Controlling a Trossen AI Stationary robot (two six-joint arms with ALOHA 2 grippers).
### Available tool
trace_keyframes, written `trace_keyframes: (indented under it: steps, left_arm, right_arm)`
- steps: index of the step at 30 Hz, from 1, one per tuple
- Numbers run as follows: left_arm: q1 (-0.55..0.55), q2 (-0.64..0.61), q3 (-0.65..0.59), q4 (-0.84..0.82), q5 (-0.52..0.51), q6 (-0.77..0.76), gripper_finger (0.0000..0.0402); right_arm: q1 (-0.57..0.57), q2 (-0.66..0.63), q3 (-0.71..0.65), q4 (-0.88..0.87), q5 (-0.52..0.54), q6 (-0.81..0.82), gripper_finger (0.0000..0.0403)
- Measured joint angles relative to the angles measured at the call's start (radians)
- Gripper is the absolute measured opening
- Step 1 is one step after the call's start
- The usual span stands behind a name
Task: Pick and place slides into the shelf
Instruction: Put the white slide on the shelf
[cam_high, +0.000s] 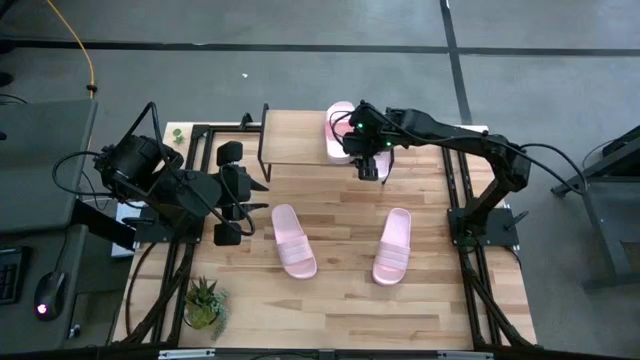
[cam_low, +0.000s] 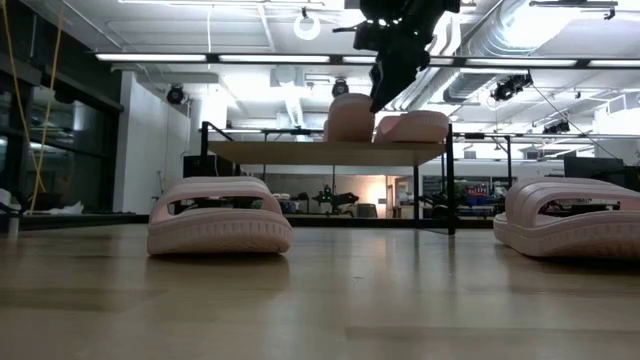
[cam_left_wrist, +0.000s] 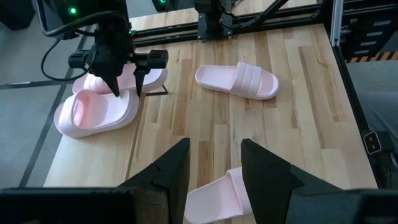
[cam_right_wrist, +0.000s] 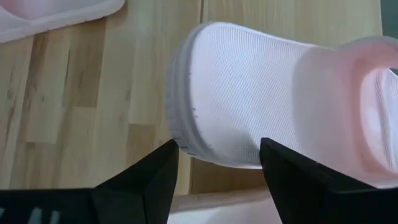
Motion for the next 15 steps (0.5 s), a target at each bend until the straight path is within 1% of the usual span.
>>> trace_keyframes:
  steps: [7, 11, 15]
  left_arm:
    - [0.0, 0.0, 0.0, 0.0, 0.0, 0.0, 0.0127]
    - [0.0, 0.0, 0.0, 0.0, 0.0, 0.0, 0.0127]
    - [0.0, 0.0, 0.0, 0.0, 0.0, 0.0, 0.0126]
  right_arm:
    - [0.001, -0.004, 0.0, -0.093, 0.052, 0.035, 0.0216]
    - [0.0, -0.004, 0.001, -0.1, 0.02, 0.045, 0.0217]
    - [0.01, -0.004, 0.001, -0.095, -0.012, 0.045, 0.0229]
